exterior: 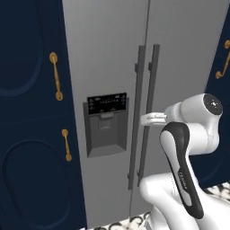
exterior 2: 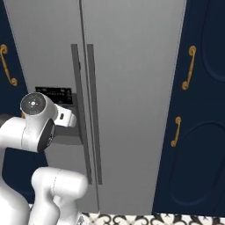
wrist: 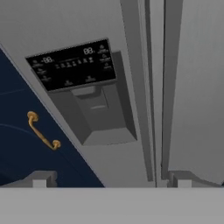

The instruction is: Grab a lemon wedge from the fridge and one ice cube from the ice bowl, and put them in the glass of lemonade.

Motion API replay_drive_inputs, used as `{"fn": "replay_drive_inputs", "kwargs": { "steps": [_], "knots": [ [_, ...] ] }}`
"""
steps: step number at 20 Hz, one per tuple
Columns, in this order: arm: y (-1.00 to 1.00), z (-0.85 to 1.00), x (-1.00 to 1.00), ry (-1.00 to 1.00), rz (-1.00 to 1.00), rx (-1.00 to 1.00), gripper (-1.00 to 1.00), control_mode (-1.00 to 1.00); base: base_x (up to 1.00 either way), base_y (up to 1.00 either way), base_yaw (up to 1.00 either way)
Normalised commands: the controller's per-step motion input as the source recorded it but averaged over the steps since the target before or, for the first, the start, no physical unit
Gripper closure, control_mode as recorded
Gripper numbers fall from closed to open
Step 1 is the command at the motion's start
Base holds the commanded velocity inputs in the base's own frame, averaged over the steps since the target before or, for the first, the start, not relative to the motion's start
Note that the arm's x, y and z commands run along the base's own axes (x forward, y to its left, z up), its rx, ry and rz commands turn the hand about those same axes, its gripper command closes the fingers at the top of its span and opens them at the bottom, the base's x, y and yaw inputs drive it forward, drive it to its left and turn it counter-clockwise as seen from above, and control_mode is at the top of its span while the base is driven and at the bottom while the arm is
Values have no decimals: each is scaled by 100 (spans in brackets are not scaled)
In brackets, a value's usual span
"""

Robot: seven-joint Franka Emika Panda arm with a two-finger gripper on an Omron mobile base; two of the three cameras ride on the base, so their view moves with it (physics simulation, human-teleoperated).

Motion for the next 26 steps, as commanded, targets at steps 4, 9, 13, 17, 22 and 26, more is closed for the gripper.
{"fn": "replay_drive_inputs", "kwargs": {
  "steps": [4, 9, 13, 17, 22, 26],
  "knots": [
    [0, 0, 0, 0, 0, 0, -100, 100, 0, -10, -15],
    [0, 0, 0, 0, 0, 0, -100, 100, 0, -2, -9],
    [0, 0, 0, 0, 0, 0, -100, 100, 0, 0, 0],
    [0, 0, 0, 0, 0, 0, -100, -100, 0, 0, 0],
    [0, 0, 0, 0, 0, 0, -100, -100, 0, 0, 0],
    [0, 0, 0, 0, 0, 0, -100, -100, 0, 0, 0]
  ]
}}
